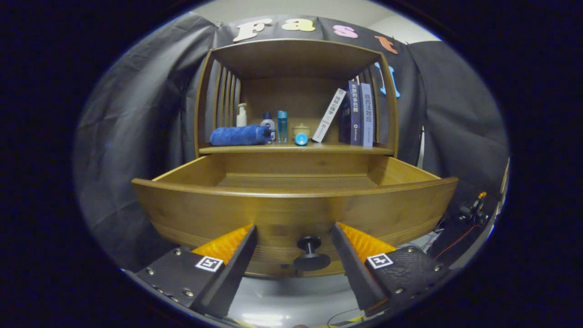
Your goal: Pull open the drawer, take out the items inside it, and place them on the countertop above the cabinet.
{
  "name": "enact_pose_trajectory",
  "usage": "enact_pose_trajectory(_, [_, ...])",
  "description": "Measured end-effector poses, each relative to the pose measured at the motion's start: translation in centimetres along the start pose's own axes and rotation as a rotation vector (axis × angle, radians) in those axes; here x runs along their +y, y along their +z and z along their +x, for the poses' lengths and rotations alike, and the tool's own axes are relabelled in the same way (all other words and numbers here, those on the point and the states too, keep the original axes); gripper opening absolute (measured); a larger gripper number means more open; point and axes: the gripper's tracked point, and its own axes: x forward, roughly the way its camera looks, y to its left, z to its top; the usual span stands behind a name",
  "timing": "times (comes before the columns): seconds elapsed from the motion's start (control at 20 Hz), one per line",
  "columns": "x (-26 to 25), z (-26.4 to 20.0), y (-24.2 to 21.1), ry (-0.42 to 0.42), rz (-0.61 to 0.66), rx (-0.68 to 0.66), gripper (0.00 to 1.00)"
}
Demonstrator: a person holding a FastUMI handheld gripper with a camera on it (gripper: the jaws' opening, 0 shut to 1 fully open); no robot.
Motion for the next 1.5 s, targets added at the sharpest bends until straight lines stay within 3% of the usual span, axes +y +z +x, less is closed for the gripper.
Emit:
enact_pose_trajectory(0.4, [-0.2,3.5,0.7,0.034,0.055,0.042,0.99])
enact_pose_trajectory(1.5, [1.3,12.2,3.0,0.008,0.091,0.095,0.99])
